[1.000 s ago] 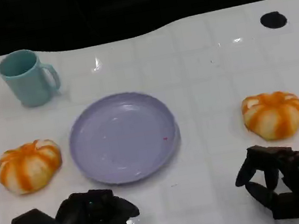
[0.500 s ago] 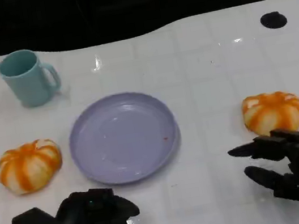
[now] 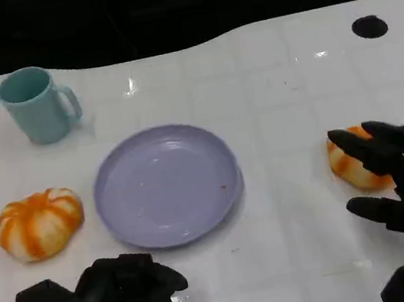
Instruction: Grasp the bread from the table and place it into the plate.
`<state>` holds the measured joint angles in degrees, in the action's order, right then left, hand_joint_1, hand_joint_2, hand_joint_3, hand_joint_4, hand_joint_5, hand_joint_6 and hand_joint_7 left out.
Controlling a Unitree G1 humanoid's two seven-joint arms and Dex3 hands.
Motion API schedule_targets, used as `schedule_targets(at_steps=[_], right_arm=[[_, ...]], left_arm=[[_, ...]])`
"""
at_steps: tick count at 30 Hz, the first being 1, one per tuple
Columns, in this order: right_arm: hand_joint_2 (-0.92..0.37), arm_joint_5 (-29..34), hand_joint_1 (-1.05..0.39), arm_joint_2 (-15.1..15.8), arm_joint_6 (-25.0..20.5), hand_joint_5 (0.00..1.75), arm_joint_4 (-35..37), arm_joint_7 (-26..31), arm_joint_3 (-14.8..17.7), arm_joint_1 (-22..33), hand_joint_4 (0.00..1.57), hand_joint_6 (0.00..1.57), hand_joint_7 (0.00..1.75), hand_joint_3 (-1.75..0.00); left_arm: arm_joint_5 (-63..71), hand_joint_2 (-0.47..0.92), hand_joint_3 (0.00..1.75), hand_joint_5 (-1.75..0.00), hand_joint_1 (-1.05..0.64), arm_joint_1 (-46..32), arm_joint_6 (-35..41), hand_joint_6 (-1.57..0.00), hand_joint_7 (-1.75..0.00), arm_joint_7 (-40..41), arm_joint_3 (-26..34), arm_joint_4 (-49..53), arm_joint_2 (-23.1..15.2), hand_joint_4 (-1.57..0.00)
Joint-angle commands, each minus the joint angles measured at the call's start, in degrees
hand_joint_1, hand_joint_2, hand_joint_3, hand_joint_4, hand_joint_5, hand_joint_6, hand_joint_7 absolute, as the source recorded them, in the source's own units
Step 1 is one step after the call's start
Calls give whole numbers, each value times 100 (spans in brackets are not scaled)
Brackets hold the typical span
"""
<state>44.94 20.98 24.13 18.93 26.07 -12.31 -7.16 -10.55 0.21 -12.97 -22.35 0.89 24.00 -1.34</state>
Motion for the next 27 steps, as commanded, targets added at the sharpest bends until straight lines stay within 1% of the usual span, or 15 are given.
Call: schedule_targets(at_steps=[1,5,8,14,17,19,27], right_arm=[[-92,85,-60,223,-642,8,-415,-556,33,12,3,13,0,-13],[-92,107,-62,252,-1097,8,-499,-1019,-21,-147,0,12,0,-13],[-92,226,-62,240,-1451,9,-512,-1306,-111,-319,1,13,0,-9],[-89,403,-56,198,-2018,13,-549,-1769,-353,-610,0,14,1,-2],[-85,419,-48,135,-2216,17,-427,-1931,-480,-774,1,17,2,0],[-84,413,-45,98,-2321,19,-313,-1961,-560,-868,1,18,2,0],[-80,360,-35,-3,-2506,24,332,-1993,-809,-1301,0,22,2,0]], left_arm=[[-9,82,0,-149,-103,-34,-15,-146,-44,-38,56,109,-82,-90],[24,82,0,-148,-103,-52,15,-147,-44,7,33,72,-68,-90],[17,83,1,-148,-103,-76,19,-147,-44,5,31,34,-64,-90],[6,83,0,-149,-103,-98,22,-147,-43,-2,28,0,-55,-90],[16,83,1,-149,-103,-108,13,-146,-43,-2,19,-8,-52,-89],[15,83,1,-149,-103,-119,51,-147,-43,18,16,-41,-44,-89],[-7,82,0,-150,-103,-103,42,-146,-44,-8,27,-6,-36,-89]])
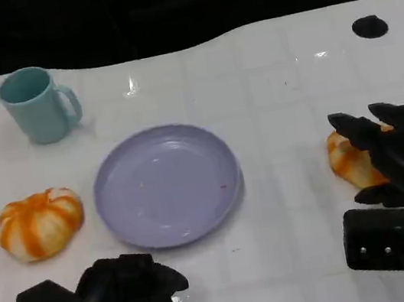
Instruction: Grasp the bread from the table and place it into the plate.
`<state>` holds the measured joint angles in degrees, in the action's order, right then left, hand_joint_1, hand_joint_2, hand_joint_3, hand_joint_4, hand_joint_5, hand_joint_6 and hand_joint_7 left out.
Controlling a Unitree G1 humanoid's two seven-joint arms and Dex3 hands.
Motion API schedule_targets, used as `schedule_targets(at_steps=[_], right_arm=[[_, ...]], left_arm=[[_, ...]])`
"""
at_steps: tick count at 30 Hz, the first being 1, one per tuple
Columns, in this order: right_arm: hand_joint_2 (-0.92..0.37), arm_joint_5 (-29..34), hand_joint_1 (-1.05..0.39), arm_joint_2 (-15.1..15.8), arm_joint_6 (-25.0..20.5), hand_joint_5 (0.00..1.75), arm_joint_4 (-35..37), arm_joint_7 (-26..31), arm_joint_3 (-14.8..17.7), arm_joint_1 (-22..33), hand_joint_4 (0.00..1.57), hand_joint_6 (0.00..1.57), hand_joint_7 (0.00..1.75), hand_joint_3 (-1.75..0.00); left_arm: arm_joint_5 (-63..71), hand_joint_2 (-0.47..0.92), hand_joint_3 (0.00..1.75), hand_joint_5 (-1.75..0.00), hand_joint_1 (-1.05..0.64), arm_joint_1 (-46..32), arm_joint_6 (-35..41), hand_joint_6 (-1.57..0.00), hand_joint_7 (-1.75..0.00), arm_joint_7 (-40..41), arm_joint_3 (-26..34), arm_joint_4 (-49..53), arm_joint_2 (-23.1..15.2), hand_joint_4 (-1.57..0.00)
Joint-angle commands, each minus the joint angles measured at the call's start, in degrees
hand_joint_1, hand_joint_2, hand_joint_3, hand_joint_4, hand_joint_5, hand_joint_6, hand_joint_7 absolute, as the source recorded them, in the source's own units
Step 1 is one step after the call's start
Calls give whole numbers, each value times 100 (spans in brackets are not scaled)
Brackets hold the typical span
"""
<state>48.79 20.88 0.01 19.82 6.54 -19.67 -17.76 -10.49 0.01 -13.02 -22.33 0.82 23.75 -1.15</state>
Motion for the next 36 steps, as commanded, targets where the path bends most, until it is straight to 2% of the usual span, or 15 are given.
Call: schedule_targets(at_steps=[1,5,14,17,20,21,23,24,25,26,27,28,30,34,36], right_arm=[[-80,-27,-34,-2,-123,24,287,-57,-97,-277,0,22,2,0],[-81,-61,-32,-61,-265,24,530,-139,-186,-450,0,21,1,0],[-82,-124,-32,-65,-170,25,1177,56,-285,-742,1,23,1,0],[-83,-104,-32,-51,-85,28,1428,253,-349,-832,9,29,3,-1],[-86,-157,-29,-61,106,21,1720,630,-370,-925,35,43,3,0],[-89,-267,-21,-75,278,20,1832,802,-314,-945,62,63,6,-1],[-91,-475,-13,-96,678,31,2062,1183,-215,-984,99,91,10,-3],[-92,-507,-9,-77,888,55,2199,1378,-225,-1022,108,108,11,-5],[-92,-507,-6,-60,1080,101,2333,1597,-249,-1061,102,123,16,-8],[-91,-497,-4,-49,1227,144,2455,1777,-275,-1100,94,120,50,-7],[-91,-504,-4,-49,1312,159,2555,1856,-291,-1139,92,106,87,-6],[-91,-510,-4,-54,1372,168,2645,1916,-301,-1174,88,89,126,-8],[-90,-503,-5,-74,1461,173,2825,2068,-325,-1241,86,78,149,-9],[-90,-482,-6,-91,1502,175,3021,2280,-381,-1314,87,77,151,-10],[-88,-445,-6,-105,1472,175,3059,2454,-404,-1329,88,82,136,-11]], left_arm=[[-11,82,0,-150,-103,-80,35,-146,-44,-13,34,27,-55,-89],[18,83,0,-150,-103,-85,16,-146,-44,21,32,25,-54,-89],[-7,82,0,-149,-103,-112,62,-147,-44,16,31,-33,-46,-90],[15,83,0,-149,-103,-132,31,-147,-44,24,25,-52,-52,-89],[-12,83,0,-149,-103,-137,32,-147,-44,-3,32,-58,-49,-89],[-17,83,0,-149,-103,-142,35,-147,-44,-6,32,-65,-47,-89],[-14,82,0,-150,-103,-146,34,-147,-44,0,31,-72,-42,-89],[-16,83,0,-150,-103,-145,32,-147,-44,-2,32,-68,-41,-89],[-16,83,0,-150,-103,-140,25,-147,-44,-4,33,-59,-39,-89],[-18,82,0,-150,-103,-137,24,-147,-44,-6,34,-55,-37,-90],[-17,82,0,-150,-103,-132,25,-147,-44,-6,33,-56,-36,-90],[-15,82,0,-150,-103,-130,27,-147,-44,-4,32,-60,-35,-90],[0,82,0,-150,-103,-129,31,-147,-44,10,27,-70,-36,-90],[-11,82,0,-150,-104,-116,8,-147,-43,1,35,-37,-26,-90],[14,82,0,-150,-104,-120,-3,-147,-43,13,25,-43,-32,-90]])
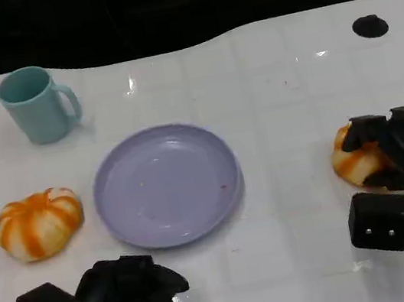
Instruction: Grasp the bread from the table and place it into the plate.
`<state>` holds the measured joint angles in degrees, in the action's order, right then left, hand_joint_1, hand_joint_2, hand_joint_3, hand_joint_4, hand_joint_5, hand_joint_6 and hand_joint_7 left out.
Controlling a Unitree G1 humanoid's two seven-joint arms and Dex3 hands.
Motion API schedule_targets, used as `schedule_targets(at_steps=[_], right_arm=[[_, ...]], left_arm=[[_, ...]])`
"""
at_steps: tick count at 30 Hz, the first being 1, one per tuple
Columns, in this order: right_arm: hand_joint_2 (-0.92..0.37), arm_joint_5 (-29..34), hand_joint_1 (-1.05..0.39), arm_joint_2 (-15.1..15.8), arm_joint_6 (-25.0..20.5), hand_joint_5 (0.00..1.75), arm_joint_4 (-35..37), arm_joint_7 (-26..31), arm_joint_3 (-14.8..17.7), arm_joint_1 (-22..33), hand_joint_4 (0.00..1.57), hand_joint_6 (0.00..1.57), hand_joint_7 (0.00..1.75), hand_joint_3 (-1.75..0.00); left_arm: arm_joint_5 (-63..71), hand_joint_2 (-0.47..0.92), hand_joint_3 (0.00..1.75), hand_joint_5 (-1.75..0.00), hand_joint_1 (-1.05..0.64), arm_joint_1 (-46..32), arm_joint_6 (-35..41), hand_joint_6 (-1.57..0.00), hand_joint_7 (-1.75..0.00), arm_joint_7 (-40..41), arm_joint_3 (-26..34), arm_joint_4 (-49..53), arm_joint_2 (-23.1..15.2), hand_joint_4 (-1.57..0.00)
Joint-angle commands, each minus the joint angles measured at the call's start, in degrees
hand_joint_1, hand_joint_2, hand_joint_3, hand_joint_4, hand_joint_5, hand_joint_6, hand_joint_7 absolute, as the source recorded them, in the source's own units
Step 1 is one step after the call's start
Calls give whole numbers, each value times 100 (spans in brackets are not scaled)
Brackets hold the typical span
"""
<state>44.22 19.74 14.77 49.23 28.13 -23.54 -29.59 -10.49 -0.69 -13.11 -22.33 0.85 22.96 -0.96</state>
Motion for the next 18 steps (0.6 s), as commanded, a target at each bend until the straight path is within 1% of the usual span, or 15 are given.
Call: schedule_targets(at_steps=[1,2,4,5,6,7,9,10,13,16,18], right_arm=[[-86,30,-6,3,-16,175,132,380,-30,-152,89,86,131,-11],[-85,40,-6,-4,-4,175,154,480,-39,-158,89,85,136,-12],[-82,23,-4,-11,71,175,196,635,-47,-168,89,73,164,-17],[-81,8,-3,-12,101,175,192,678,-46,-169,89,71,169,-19],[-76,-7,-4,-13,135,175,191,714,-43,-171,89,71,170,-32],[-62,-6,-3,-10,164,175,171,757,-46,-169,89,71,172,-59],[-46,4,-2,-11,301,175,112,913,-53,-161,91,72,173,-83],[-40,8,-2,-12,369,175,68,976,-56,-153,93,75,170,-96],[-32,-33,-2,-42,583,175,-164,1033,-47,-111,96,81,165,-118],[-28,-130,-2,-96,792,175,-431,942,-14,-60,98,83,165,-129],[-26,-189,-2,-165,899,175,-630,865,0,-25,99,84,166,-133]], left_arm=[[26,82,0,-150,-104,-54,9,-147,-43,21,17,26,-53,-90],[31,82,0,-150,-104,-55,8,-147,-43,20,14,22,-56,-90],[21,83,0,-150,-103,-54,7,-147,-43,11,17,26,-55,-89],[8,82,0,-150,-103,-49,3,-147,-43,-2,22,37,-53,-89],[-4,82,0,-150,-103,-45,-5,-147,-43,-16,27,50,-50,-90],[-9,82,0,-150,-103,-45,-1,-147,-43,-18,28,51,-49,-90],[-5,82,0,-150,-103,-45,16,-147,-42,-9,26,49,-49,-90],[0,82,0,-150,-103,-45,21,-147,-42,-2,25,49,-49,-90],[15,82,0,-149,-103,-40,6,-148,-42,6,23,59,-50,-90],[42,82,0,-149,-104,-30,-31,-148,-41,14,16,82,-55,-90],[45,82,0,-149,-104,-26,-31,-148,-41,21,14,90,-49,-90]])
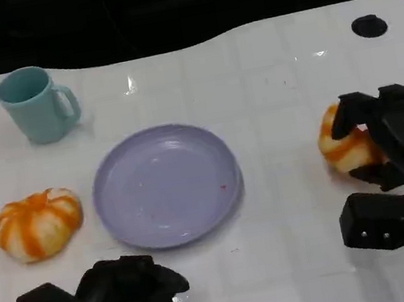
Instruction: Grasp the bread from the table and place it into the plate.
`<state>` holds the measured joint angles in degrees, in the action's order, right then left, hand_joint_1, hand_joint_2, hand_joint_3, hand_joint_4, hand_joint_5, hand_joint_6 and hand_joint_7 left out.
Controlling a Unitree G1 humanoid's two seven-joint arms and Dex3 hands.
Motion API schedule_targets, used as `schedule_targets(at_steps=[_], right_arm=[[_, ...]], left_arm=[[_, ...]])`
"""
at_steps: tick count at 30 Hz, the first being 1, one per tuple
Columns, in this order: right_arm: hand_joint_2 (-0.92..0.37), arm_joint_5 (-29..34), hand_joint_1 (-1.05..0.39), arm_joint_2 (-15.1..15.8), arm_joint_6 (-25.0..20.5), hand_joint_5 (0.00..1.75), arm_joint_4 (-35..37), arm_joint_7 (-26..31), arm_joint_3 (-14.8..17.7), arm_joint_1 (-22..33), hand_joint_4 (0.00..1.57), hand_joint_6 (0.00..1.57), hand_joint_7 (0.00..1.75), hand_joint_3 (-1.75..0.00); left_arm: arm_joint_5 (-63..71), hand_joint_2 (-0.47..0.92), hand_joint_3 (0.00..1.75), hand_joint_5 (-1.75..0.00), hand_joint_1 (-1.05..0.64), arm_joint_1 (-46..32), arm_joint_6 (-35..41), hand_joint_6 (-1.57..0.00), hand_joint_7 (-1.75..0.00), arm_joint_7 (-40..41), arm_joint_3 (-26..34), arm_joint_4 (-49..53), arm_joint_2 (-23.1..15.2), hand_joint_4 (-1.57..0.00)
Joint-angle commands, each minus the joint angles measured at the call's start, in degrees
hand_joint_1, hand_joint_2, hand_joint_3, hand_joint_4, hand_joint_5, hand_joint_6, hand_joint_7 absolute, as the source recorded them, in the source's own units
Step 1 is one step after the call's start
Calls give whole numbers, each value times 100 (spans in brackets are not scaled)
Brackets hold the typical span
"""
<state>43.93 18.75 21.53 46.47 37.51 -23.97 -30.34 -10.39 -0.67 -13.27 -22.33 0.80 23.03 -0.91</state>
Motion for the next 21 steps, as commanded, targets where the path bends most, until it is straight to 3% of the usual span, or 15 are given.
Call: schedule_targets(at_steps=[1,11,21], right_arm=[[-25,-170,-2,-100,255,175,-446,-104,42,64,99,84,167,-135],[-19,-193,-5,-562,187,175,-1097,-547,4,122,101,85,164,-147],[-19,-90,-8,-1140,467,175,-707,-487,-180,-248,99,83,164,-151]], left_arm=[[29,82,0,-148,-104,-28,-13,-148,-41,16,18,83,-52,-90],[11,81,0,-147,-104,-32,62,-149,-39,20,28,74,-46,-92],[41,81,0,-149,-104,-112,-59,-149,-39,-23,0,68,-67,-92]])
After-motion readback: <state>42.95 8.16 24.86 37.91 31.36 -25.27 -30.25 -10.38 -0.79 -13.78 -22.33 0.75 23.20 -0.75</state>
